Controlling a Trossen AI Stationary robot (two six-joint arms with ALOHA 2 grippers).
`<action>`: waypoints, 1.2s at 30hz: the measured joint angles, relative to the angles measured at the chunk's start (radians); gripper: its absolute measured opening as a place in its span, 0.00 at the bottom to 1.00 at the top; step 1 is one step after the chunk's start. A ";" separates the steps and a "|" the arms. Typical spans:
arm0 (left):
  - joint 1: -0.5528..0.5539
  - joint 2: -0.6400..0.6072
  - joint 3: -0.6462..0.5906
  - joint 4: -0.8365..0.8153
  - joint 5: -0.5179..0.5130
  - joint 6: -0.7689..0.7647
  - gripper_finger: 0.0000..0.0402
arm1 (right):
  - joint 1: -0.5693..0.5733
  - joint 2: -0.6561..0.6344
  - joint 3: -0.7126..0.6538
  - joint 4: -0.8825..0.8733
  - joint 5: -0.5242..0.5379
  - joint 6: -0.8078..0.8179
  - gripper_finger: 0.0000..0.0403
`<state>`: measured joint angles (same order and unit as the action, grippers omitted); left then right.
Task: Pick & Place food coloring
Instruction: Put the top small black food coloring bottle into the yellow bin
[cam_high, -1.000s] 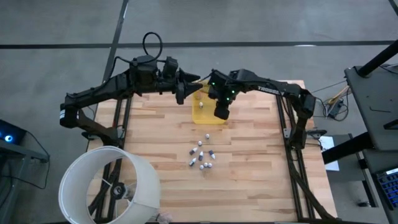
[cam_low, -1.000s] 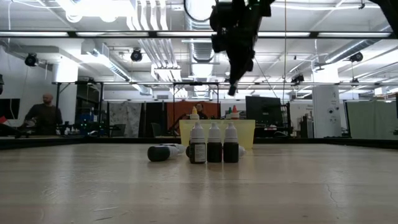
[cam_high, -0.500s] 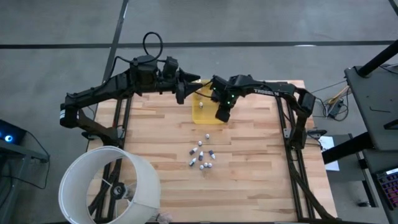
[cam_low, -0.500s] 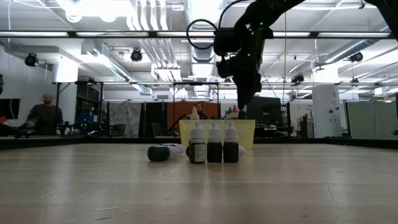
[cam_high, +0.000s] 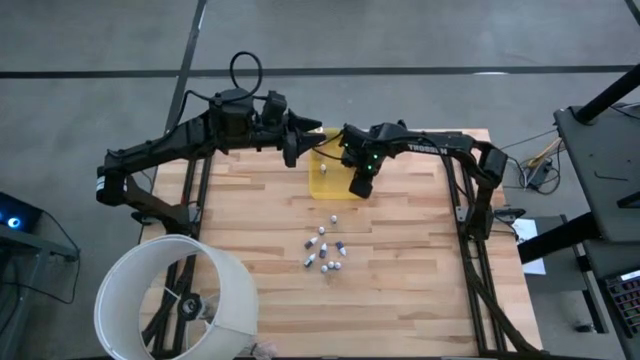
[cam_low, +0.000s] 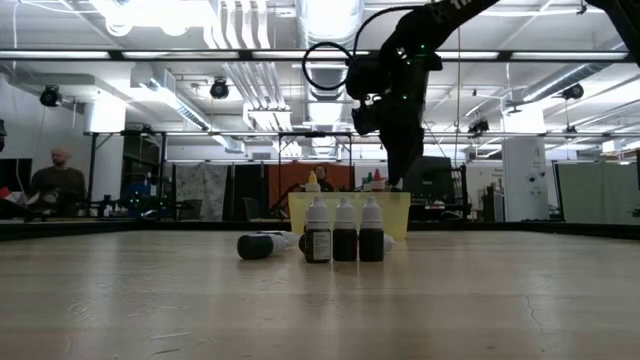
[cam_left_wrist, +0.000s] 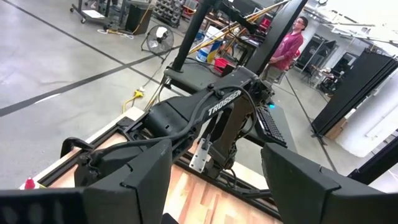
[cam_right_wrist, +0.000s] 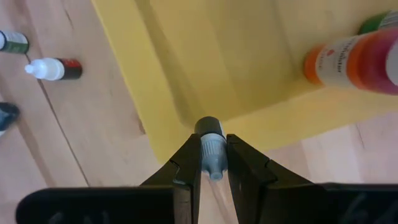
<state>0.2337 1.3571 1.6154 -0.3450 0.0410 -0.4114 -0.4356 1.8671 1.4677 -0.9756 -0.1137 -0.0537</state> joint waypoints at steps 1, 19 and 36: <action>0.000 0.000 0.000 0.000 0.000 0.000 0.55 | 0.003 0.000 0.000 -0.001 0.000 -0.004 0.12; 0.000 0.001 0.000 -0.001 -0.002 0.000 0.55 | 0.014 0.143 0.196 -0.151 -0.015 -0.005 0.12; 0.001 0.001 0.000 -0.004 -0.002 0.001 0.55 | 0.031 0.165 0.141 -0.116 0.039 -0.032 0.12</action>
<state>0.2348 1.3579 1.6154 -0.3492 0.0388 -0.4107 -0.4043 2.0323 1.6084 -1.0916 -0.0747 -0.0860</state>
